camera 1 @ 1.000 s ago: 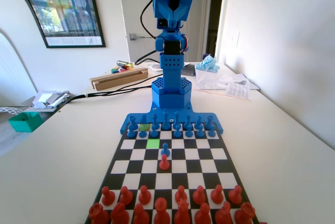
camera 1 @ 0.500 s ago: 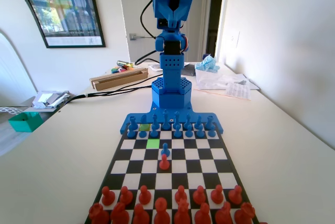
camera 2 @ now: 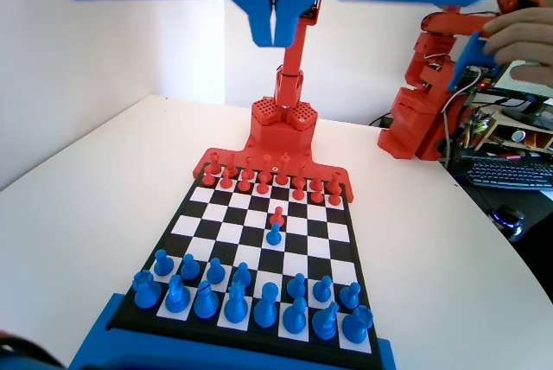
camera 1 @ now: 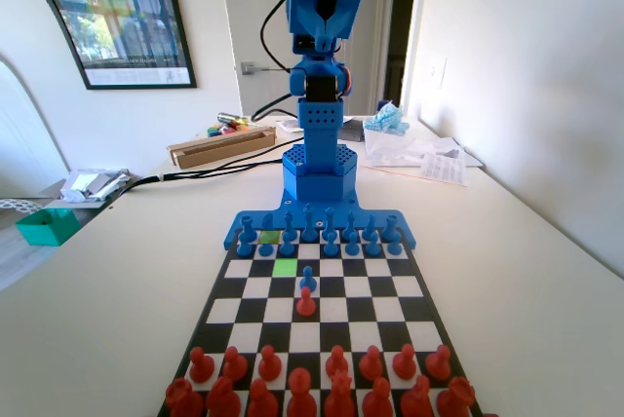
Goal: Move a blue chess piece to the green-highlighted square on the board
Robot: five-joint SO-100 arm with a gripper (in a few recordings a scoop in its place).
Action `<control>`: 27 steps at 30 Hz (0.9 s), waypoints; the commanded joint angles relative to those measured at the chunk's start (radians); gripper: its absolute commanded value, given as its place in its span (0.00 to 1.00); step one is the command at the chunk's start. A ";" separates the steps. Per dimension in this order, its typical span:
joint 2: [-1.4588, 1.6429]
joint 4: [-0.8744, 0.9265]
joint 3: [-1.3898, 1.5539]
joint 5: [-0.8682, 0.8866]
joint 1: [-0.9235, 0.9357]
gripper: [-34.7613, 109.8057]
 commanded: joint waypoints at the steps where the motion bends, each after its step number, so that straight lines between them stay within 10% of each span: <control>1: -0.034 -0.015 -0.043 0.026 -0.012 0.25; 27: -0.899 -0.031 -0.279 0.324 0.390 0.25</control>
